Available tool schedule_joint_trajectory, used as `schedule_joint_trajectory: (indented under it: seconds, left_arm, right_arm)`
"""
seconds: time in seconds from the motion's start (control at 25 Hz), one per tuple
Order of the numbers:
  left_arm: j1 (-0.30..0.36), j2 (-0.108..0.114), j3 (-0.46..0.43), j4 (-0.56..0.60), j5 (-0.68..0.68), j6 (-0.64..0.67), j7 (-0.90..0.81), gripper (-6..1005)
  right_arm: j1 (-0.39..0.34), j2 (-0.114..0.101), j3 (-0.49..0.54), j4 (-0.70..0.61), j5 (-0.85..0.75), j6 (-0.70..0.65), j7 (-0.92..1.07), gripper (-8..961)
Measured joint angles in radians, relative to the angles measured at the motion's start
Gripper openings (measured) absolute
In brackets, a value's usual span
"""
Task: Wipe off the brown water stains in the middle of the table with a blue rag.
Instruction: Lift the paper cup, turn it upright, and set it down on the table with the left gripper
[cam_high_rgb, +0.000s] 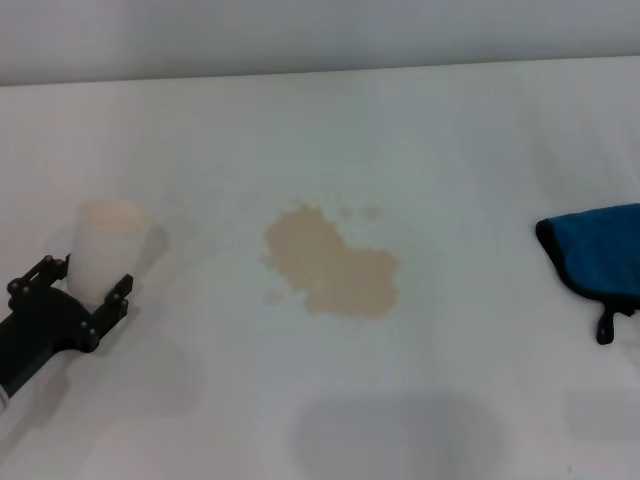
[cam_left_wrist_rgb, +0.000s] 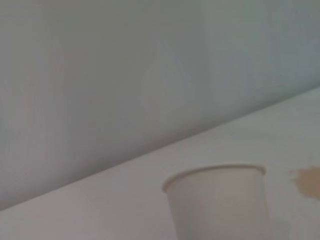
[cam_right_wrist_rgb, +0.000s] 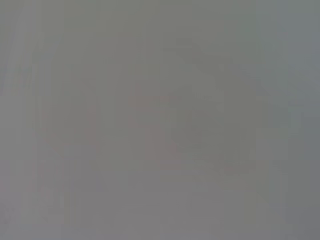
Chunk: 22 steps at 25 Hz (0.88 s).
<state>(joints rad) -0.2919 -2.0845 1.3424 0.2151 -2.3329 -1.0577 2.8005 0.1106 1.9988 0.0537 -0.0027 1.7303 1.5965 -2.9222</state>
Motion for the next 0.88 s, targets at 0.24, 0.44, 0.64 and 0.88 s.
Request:
schedule_joint_trajectory:
  seconds: [0.24,0.44,0.64,0.88]
  left_arm:
    - [-0.003,0.001,-0.001,0.0,0.001,0.038,0.013,641]
    - [0.001,-0.001,0.0,0.0,0.002,0.041,0.013,640]
    - [0.004,-0.002,0.0,-0.001,0.0,0.041,0.013,640]
    - [0.004,-0.003,-0.003,-0.002,0.0,0.042,0.012,639]
  right_arm:
    - [-0.002,0.0,0.0,0.002,0.0,0.003,0.0,855]
    - [0.002,0.0,0.0,0.002,0.0,0.001,0.0,855]
    - [0.007,0.0,0.002,0.001,0.0,-0.006,0.0,855]
    - [0.009,0.0,0.005,0.001,0.0,-0.015,0.0,855]
